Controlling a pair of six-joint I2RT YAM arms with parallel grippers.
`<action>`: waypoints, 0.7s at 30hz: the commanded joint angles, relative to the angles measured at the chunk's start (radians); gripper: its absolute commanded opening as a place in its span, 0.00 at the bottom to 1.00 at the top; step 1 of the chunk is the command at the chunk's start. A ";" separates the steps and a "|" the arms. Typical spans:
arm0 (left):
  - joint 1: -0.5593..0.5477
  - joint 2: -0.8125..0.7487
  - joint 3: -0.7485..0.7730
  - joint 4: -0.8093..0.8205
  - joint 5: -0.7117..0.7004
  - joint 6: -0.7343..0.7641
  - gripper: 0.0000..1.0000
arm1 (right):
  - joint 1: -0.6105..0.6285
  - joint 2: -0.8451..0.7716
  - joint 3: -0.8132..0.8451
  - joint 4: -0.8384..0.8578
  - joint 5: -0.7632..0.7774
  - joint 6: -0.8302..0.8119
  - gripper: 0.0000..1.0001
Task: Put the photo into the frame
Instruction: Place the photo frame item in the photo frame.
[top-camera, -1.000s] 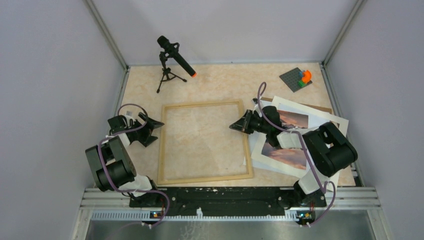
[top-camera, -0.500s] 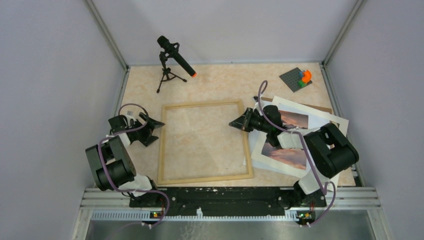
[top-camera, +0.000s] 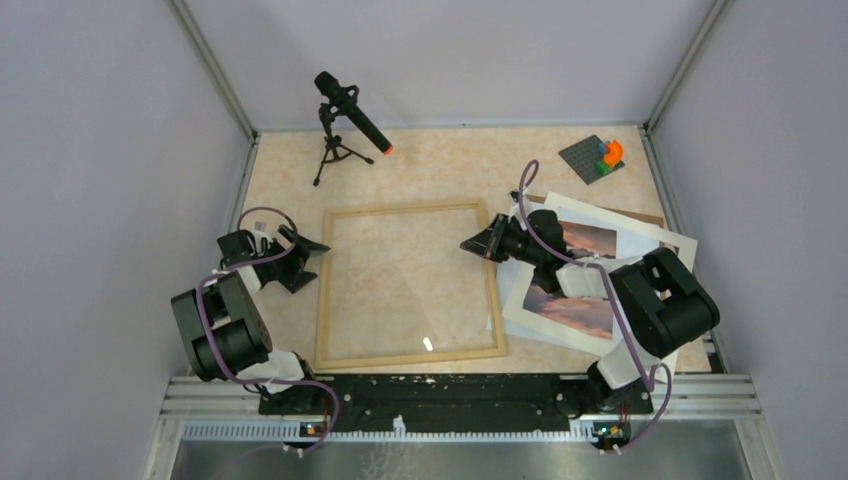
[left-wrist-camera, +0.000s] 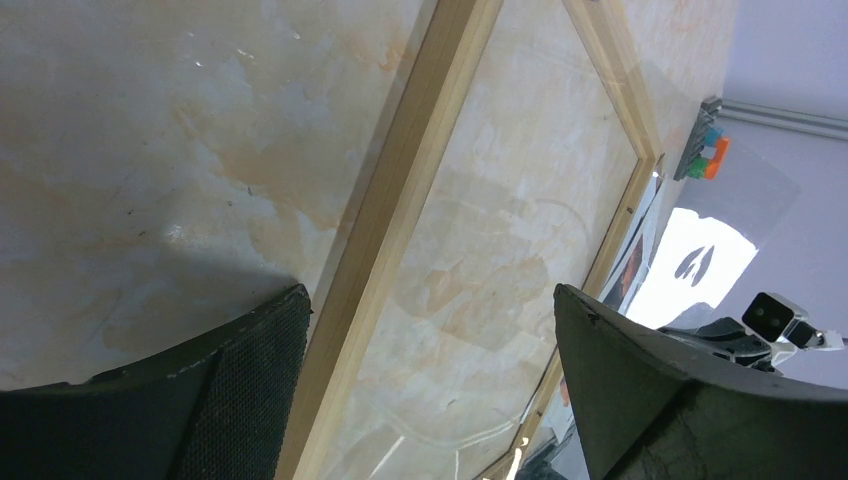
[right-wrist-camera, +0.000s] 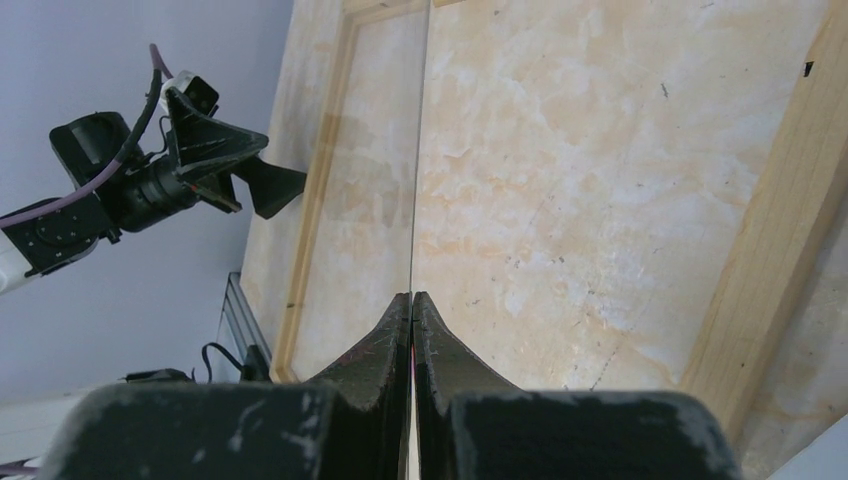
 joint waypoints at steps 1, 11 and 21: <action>-0.003 0.011 -0.009 -0.004 -0.021 0.013 0.95 | -0.012 -0.032 0.024 0.025 0.021 -0.018 0.00; -0.005 0.011 -0.008 -0.005 -0.021 0.014 0.95 | -0.022 -0.023 0.023 0.032 -0.003 -0.012 0.00; -0.008 0.020 -0.014 0.000 -0.016 0.010 0.95 | -0.022 0.032 0.019 0.038 -0.089 0.069 0.00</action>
